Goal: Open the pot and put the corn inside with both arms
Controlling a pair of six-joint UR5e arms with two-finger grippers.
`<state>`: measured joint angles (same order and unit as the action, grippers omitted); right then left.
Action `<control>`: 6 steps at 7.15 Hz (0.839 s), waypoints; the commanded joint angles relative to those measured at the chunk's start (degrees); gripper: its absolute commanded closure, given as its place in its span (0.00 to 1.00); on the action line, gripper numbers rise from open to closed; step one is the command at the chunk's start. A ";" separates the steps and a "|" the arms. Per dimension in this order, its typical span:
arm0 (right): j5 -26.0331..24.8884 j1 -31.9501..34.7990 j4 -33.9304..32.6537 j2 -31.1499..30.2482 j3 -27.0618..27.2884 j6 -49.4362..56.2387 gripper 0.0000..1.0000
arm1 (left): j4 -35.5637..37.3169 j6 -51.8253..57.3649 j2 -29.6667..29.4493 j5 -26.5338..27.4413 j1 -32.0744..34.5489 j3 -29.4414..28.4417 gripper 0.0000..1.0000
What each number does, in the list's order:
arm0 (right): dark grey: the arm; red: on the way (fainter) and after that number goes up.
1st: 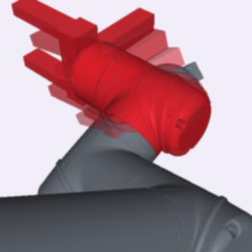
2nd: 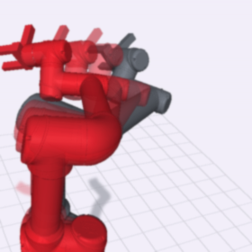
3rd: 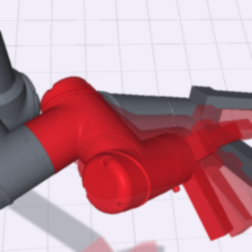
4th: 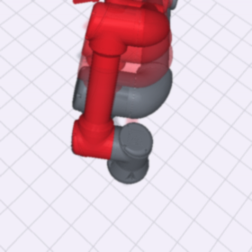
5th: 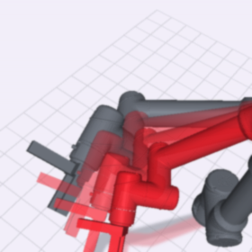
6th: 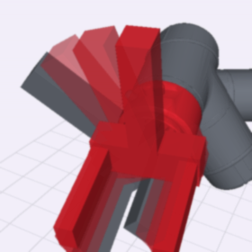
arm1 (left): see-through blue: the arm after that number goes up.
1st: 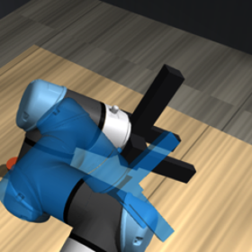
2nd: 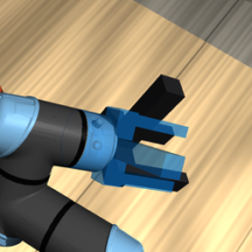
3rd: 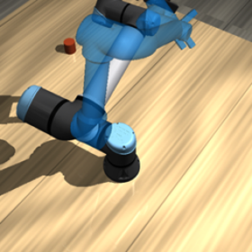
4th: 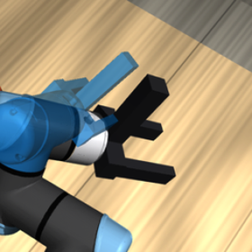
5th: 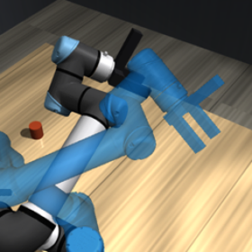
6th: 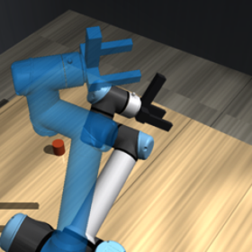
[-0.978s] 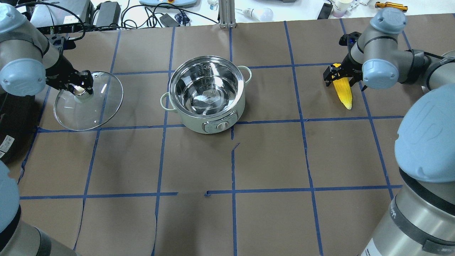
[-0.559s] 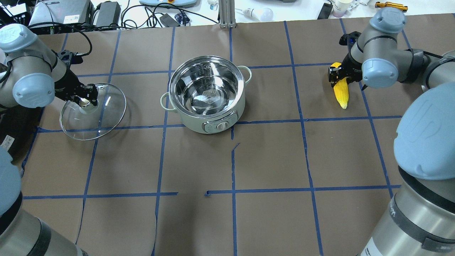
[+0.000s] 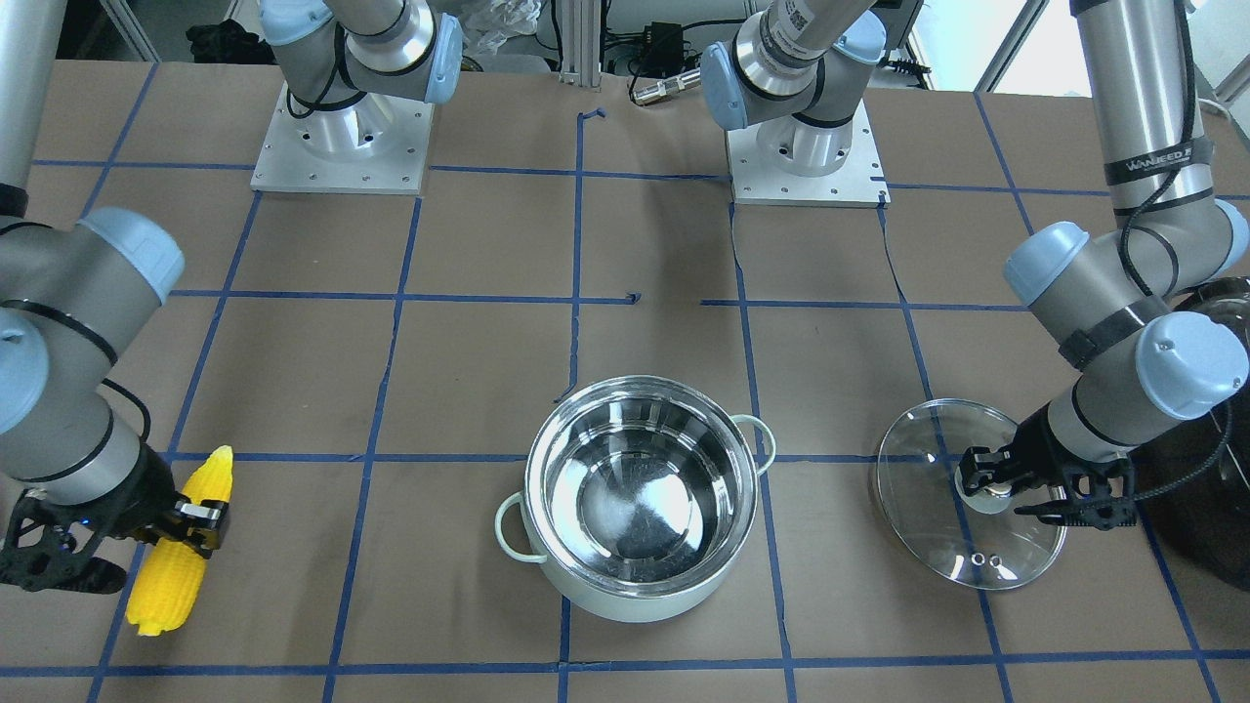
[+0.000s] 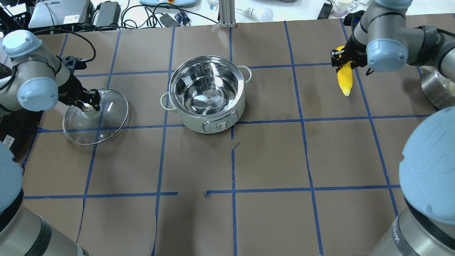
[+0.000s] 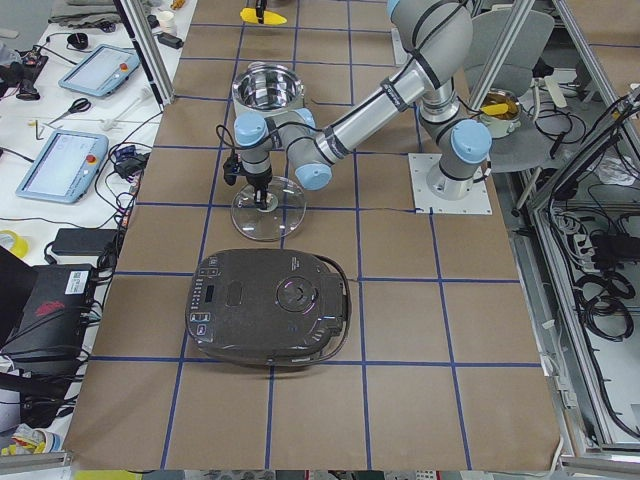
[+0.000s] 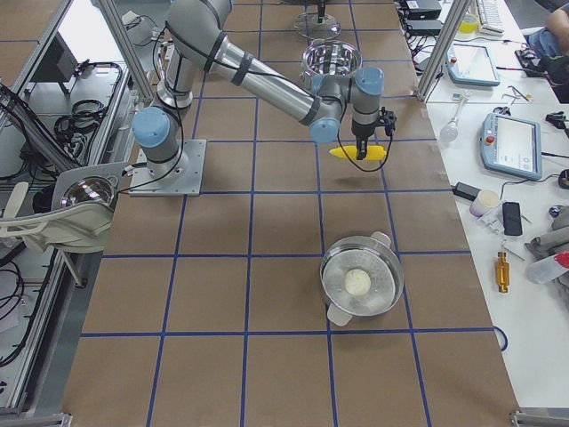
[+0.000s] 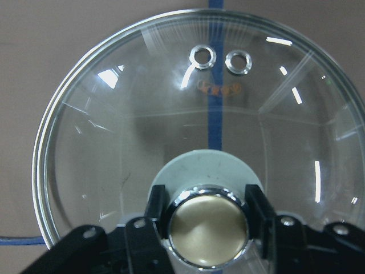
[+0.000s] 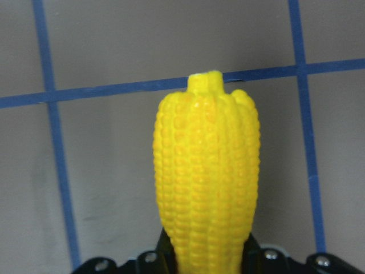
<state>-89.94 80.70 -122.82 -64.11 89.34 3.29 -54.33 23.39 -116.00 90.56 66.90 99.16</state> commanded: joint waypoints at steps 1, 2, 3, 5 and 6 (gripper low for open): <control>-0.42 12.92 7.48 -3.83 -5.89 -16.21 1.00 | -0.77 -0.10 1.20 0.14 0.42 -0.98 0.20; -0.42 17.08 12.64 -3.31 -10.63 -21.43 1.00 | -3.82 -2.10 3.04 0.23 2.34 -2.46 0.20; -1.11 20.86 15.56 -3.21 -13.81 -24.53 1.00 | -9.77 -7.52 5.85 0.31 5.75 -6.04 0.20; -2.26 27.28 14.90 -1.73 -15.34 -28.83 1.00 | -22.86 -13.79 11.12 0.49 13.93 -13.61 0.22; -2.26 29.32 13.93 1.15 -17.34 -31.91 1.00 | -25.45 -19.55 13.85 0.49 17.88 -15.03 0.22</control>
<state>-92.02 106.87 -108.11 -65.60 73.92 -24.81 -74.89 9.36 -105.42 91.01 80.03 86.87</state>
